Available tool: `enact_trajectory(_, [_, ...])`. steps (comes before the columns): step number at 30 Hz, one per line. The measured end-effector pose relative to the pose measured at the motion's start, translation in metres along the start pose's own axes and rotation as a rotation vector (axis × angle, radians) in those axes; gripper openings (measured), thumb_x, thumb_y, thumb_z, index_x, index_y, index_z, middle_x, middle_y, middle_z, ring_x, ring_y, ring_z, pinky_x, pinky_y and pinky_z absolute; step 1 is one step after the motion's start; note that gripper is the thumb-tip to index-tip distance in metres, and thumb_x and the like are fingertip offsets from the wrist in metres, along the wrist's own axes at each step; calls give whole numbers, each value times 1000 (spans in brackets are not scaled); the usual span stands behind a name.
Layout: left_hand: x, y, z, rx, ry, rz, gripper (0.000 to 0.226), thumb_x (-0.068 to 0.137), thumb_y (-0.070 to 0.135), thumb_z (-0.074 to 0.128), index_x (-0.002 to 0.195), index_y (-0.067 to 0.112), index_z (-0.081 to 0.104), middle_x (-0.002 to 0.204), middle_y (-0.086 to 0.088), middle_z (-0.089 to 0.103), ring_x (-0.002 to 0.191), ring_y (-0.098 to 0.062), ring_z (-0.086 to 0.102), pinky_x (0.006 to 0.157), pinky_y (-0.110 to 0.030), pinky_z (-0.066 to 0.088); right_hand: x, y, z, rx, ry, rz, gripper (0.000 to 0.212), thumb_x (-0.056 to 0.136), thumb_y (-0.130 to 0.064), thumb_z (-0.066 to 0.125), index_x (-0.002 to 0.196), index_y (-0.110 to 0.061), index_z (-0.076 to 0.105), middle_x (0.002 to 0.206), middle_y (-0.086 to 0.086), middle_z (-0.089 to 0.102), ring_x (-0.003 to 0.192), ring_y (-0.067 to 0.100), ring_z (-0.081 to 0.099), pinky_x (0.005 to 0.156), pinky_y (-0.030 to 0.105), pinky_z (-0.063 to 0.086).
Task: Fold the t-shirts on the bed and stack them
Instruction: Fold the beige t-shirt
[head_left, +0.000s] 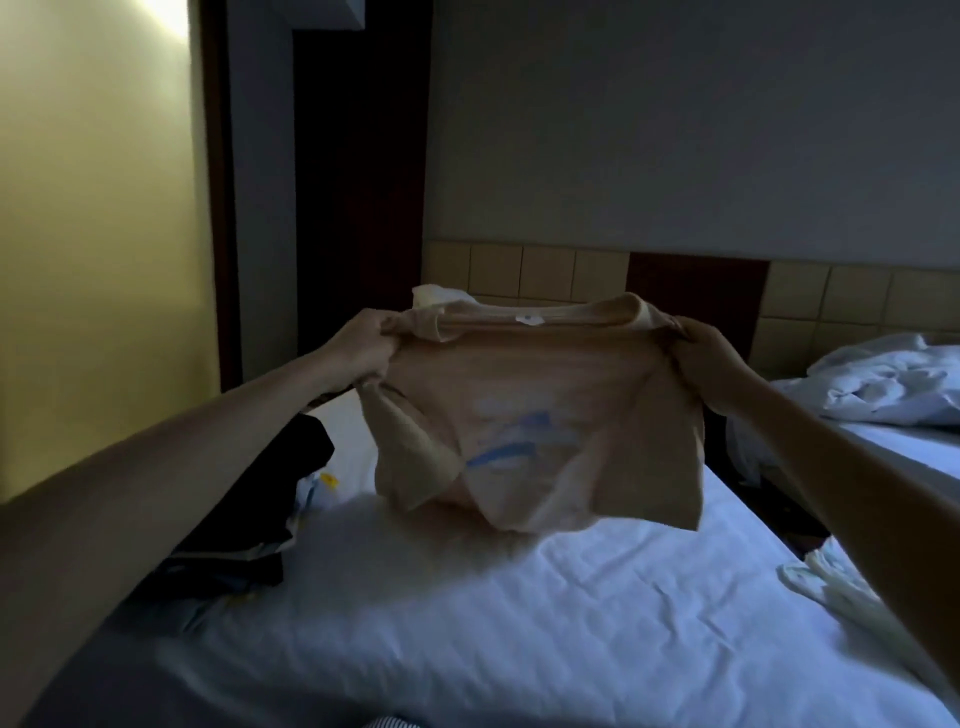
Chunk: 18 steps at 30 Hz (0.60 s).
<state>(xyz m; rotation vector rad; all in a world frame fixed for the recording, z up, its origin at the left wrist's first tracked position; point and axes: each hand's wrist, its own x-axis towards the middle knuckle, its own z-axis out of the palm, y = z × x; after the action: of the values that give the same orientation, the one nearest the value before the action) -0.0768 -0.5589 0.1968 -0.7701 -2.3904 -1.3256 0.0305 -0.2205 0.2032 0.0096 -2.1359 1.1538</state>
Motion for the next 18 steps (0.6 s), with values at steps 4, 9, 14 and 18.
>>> enact_trajectory(4, [-14, 0, 6, 647, -473, -23, 19, 86, 51, 58, 83, 32, 62, 85, 3, 62, 81, -15, 58, 71, -29, 44, -15, -1, 7, -251, -240, -94, 39, 92, -30, 56, 116, 0, 56, 105, 16, 61, 100, 30, 59, 77, 35, 46])
enact_trajectory(9, [-10, -14, 7, 932, -383, 18, 23, 88, 19, 56, 66, 21, 50, 70, 1, 52, 62, -14, 51, 58, -28, 39, -27, 13, 22, -1295, -541, -129, 41, 90, -44, 53, 125, -22, 53, 121, 3, 59, 110, 23, 56, 82, 30, 44])
enact_trajectory(14, [16, -15, -12, 158, -29, -9, 31, 93, -4, 46, 102, 14, 69, 91, -4, 65, 86, -22, 63, 72, -30, 50, 12, 14, 2, -444, -145, 30, 17, 87, -9, 56, 101, -3, 65, 92, 16, 63, 90, 27, 61, 76, 36, 46])
enact_trajectory(18, [20, -12, -21, 76, -69, 53, 26, 87, 17, 59, 105, 0, 66, 103, -20, 66, 97, -33, 64, 87, -45, 50, 15, 5, -10, -44, -140, 46, 22, 90, 7, 48, 102, -3, 62, 90, 16, 61, 81, 25, 58, 73, 36, 47])
